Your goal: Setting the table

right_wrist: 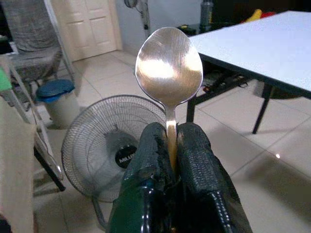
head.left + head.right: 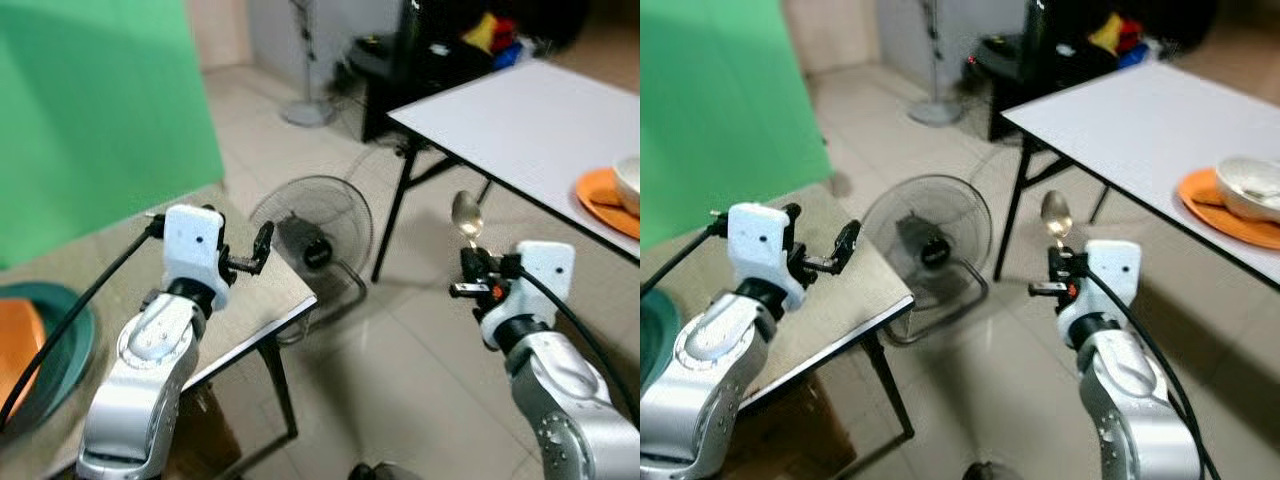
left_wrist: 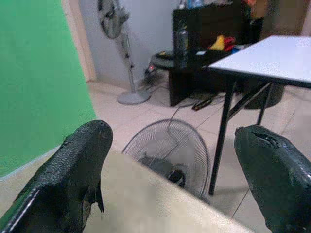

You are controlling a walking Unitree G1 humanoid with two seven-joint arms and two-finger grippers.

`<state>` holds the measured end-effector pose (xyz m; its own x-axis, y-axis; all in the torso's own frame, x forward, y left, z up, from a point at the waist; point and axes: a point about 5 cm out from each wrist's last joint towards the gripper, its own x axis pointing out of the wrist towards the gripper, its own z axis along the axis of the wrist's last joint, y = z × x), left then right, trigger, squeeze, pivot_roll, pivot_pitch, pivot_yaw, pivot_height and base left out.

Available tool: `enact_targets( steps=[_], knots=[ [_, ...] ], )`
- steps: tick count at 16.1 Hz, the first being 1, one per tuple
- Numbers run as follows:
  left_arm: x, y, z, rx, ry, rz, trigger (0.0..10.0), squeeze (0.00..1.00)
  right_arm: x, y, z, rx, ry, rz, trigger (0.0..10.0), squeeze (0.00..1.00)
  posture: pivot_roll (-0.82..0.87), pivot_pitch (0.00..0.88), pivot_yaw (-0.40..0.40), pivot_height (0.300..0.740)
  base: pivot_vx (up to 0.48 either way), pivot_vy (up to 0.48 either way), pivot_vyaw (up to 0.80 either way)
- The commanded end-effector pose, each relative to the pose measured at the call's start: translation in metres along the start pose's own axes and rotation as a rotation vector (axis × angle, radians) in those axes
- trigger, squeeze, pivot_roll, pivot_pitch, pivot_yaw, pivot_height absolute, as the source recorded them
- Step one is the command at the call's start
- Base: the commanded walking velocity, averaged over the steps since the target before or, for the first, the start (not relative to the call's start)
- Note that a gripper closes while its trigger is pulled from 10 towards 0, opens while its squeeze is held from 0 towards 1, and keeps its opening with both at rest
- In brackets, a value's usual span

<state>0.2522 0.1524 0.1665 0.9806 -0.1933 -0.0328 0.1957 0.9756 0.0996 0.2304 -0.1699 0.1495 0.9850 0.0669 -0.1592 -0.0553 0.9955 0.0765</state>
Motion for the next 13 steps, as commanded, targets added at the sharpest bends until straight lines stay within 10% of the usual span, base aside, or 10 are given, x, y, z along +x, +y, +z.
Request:
enact_targets(
  steps=[1, 13],
  knots=[
    [0.000, 0.005, 0.000, 0.007, 0.001, 0.013, 10.0, 0.00, -0.002, 0.003, 0.001, 0.008, -0.007, 0.013, 10.0, 0.00, 0.12, 0.000, 0.023, 0.740, 0.000, 0.000, 0.00],
    [0.001, -0.001, -0.005, 0.040, -0.007, -0.035, 10.0, 0.00, -0.008, 0.007, 0.002, 0.017, -0.003, -0.011, 10.0, 0.00, 0.10, 0.000, 0.039, 0.740, 0.000, 0.000, -0.80]
  ],
)
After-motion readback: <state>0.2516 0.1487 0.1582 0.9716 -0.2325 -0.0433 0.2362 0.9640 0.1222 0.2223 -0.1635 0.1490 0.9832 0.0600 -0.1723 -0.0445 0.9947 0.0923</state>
